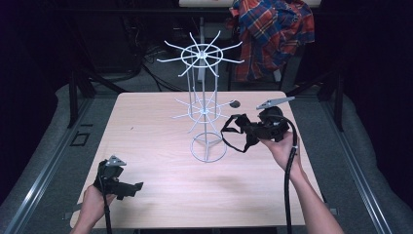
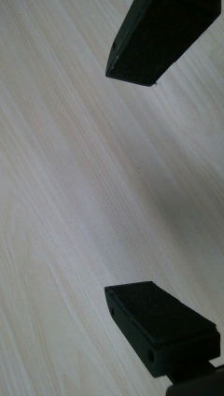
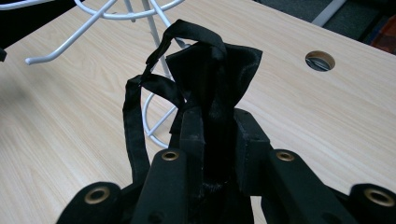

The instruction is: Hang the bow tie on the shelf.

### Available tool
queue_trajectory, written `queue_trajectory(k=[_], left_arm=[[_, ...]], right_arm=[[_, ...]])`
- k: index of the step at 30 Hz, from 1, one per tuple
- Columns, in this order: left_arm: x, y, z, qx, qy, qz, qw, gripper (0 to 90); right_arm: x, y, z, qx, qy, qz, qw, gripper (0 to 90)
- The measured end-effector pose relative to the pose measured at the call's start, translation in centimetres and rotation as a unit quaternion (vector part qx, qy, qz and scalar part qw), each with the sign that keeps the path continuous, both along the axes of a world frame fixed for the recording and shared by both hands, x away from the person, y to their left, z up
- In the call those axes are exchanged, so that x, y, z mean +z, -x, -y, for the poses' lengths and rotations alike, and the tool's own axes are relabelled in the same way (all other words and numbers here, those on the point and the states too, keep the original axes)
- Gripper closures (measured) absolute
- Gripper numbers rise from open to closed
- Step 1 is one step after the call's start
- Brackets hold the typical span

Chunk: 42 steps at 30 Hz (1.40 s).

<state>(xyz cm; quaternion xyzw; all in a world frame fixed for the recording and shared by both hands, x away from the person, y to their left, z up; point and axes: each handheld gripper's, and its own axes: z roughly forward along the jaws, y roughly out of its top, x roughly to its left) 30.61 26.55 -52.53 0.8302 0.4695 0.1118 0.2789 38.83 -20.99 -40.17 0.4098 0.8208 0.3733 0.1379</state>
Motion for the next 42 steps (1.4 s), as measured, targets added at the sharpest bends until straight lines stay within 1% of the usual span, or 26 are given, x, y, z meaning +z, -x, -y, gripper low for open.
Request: queue_trajectory(k=[5,6,8,9,10,16,18,19,23,24,27,28,29,31,34,35,39,42], left_arm=[[0.0,0.0,0.0,-0.001,0.001,0.0,1.0,0.0],[0.0,0.0,0.1,0.0,0.0,0.003,1.0,0.0],[0.0,0.0,0.1,0.0,0.0,0.003,1.0,0.0],[0.0,0.0,0.0,0.0,0.0,0.003,1.0,0.0],[0.0,0.0,0.0,0.0,0.0,0.003,1.0,0.0],[0.0,0.1,0.0,0.0,0.0,0.002,1.0,0.0],[0.0,0.1,0.0,-0.001,0.0,0.001,1.0,0.0],[0.0,0.1,0.0,-0.004,0.0,-0.002,1.0,0.0],[-0.1,0.1,0.0,-0.003,-0.001,-0.003,1.0,0.0],[-0.1,0.1,0.0,-0.003,-0.001,-0.003,1.0,0.0],[-0.1,0.1,0.0,-0.002,-0.002,0.0,1.0,0.0],[0.0,0.1,0.0,-0.004,-0.002,-0.004,1.0,0.0],[-0.1,0.1,0.0,-0.004,-0.002,-0.003,1.0,0.0],[-0.1,0.0,0.0,-0.004,-0.003,-0.004,1.0,0.0],[-0.1,0.0,0.1,-0.005,-0.003,-0.005,1.0,0.0],[-0.2,0.0,0.1,-0.003,-0.005,-0.002,1.0,0.0],[-0.1,0.0,0.2,-0.006,0.0,-0.005,1.0,0.0],[-0.2,-0.1,0.4,-0.011,-0.002,-0.007,0.9999,0.0]], right_arm=[[-0.3,0.0,-0.1,0.0,-0.001,-0.001,1.0,75.9],[-0.4,-0.1,-0.2,0.0,0.003,-0.007,1.0,75.9],[-0.6,-0.2,-0.4,0.002,0.004,-0.006,1.0,75.8],[-0.7,-0.3,-0.6,0.003,0.005,-0.011,0.9999,75.9],[-0.8,-0.3,-0.7,0.003,0.005,-0.009,0.9999,75.9],[-1.0,-0.5,-1.7,0.013,0.01,-0.009,0.9998,75.8],[-1.0,-0.5,-1.9,0.018,0.007,-0.007,0.9998,75.8],[-1.1,-0.5,-2.0,0.018,0.007,-0.009,0.9998,75.8],[-1.2,-0.6,-2.4,0.028,0.013,-0.012,0.9994,75.8],[-1.3,-0.5,-2.5,0.028,0.009,-0.01,0.9995,75.8],[-1.3,-0.5,-2.7,0.031,0.016,-0.015,0.9993,75.8],[-1.4,-0.5,-2.8,0.031,0.011,-0.013,0.9994,75.8],[-1.4,-0.5,-2.8,0.035,0.015,-0.014,0.9992,75.8],[-1.5,-0.4,-2.9,0.038,0.013,-0.016,0.999,75.8],[-1.7,-0.3,-3.3,0.045,0.019,-0.017,0.9987,75.8],[-1.7,-0.3,-3.5,0.049,0.022,-0.019,0.9984,75.7],[-1.9,-0.1,-3.9,0.052,0.019,-0.017,0.9983,75.7],[-2.0,-0.1,-4.1,0.056,0.019,-0.018,0.9981,75.6]])
